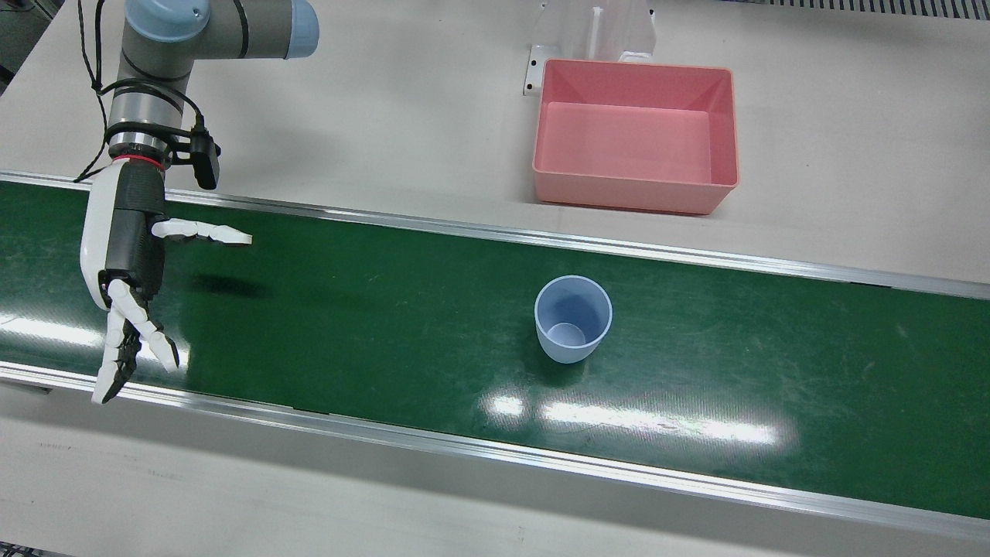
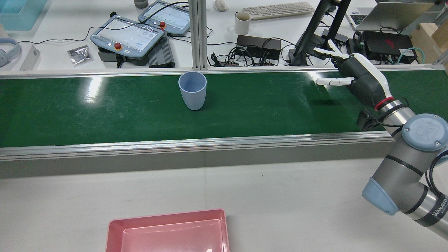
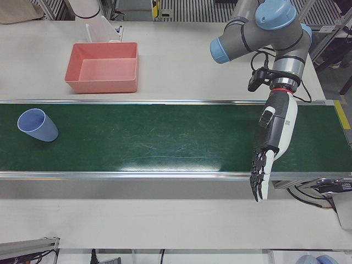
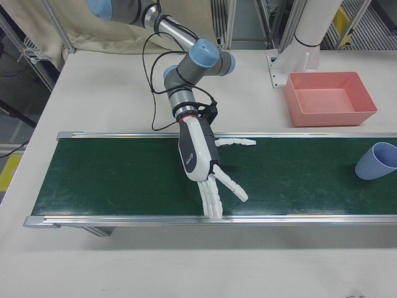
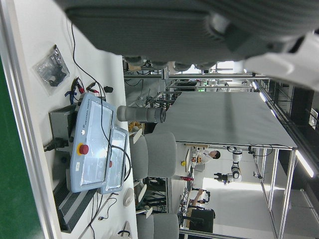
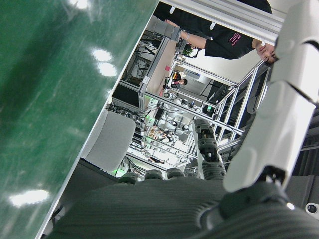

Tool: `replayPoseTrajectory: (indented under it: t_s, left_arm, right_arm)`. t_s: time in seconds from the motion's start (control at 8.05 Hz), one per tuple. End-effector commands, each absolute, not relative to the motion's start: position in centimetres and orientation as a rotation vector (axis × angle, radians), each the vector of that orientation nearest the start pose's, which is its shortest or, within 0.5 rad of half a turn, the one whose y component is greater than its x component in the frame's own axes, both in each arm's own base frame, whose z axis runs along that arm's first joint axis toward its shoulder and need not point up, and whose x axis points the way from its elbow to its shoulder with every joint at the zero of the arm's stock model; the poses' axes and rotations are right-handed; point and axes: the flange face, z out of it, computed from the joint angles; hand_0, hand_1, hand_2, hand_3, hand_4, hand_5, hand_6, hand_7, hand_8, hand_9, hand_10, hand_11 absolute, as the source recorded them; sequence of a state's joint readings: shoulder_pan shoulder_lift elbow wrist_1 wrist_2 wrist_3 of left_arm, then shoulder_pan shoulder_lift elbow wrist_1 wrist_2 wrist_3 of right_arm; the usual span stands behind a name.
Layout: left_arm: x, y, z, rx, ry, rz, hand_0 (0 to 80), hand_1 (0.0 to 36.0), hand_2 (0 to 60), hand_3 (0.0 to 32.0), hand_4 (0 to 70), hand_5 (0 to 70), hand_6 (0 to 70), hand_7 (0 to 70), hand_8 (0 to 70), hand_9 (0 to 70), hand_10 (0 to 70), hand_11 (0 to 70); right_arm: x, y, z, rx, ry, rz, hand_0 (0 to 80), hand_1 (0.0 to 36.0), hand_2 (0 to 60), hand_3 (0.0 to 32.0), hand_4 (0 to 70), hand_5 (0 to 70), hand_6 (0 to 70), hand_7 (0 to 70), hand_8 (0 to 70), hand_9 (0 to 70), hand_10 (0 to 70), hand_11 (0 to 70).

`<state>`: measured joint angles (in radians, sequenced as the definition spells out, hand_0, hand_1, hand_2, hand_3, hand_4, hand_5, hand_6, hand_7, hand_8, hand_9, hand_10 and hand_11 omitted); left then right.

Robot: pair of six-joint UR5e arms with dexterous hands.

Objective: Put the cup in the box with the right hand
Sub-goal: 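Track the light blue cup along the belt with the open right hand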

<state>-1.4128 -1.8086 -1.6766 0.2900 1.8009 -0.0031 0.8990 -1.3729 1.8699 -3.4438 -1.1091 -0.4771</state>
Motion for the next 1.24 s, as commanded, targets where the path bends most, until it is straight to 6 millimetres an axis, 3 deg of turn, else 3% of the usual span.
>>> replayPoseTrajectory:
  t_s: [0.0, 1.12]
  left_arm:
    - [-1.93, -58.18, 53.78, -0.396, 2.063, -1.954, 0.0, 0.0, 0.0, 0.0, 0.0, 0.0, 0.0, 0.0, 0.0, 0.0, 0.0, 0.0]
    - [-1.93, -58.18, 53.78, -0.396, 2.063, -1.954, 0.0, 0.0, 0.0, 0.0, 0.0, 0.0, 0.0, 0.0, 0.0, 0.0, 0.0, 0.0]
  right_arm:
    - [-19.40, -52.94, 47.28, -0.256, 2.732, -2.203, 46.6, 14.3, 9.8, 0.0, 7.1, 2.7, 1.0, 0.0, 0.0, 0.5, 0.0, 0.0]
    - [-20.39, -52.72, 46.81, -0.236, 2.752, -2.194, 46.3, 13.9, 10.6, 0.0, 7.8, 2.5, 1.0, 0.0, 0.0, 0.6, 0.0, 0.0]
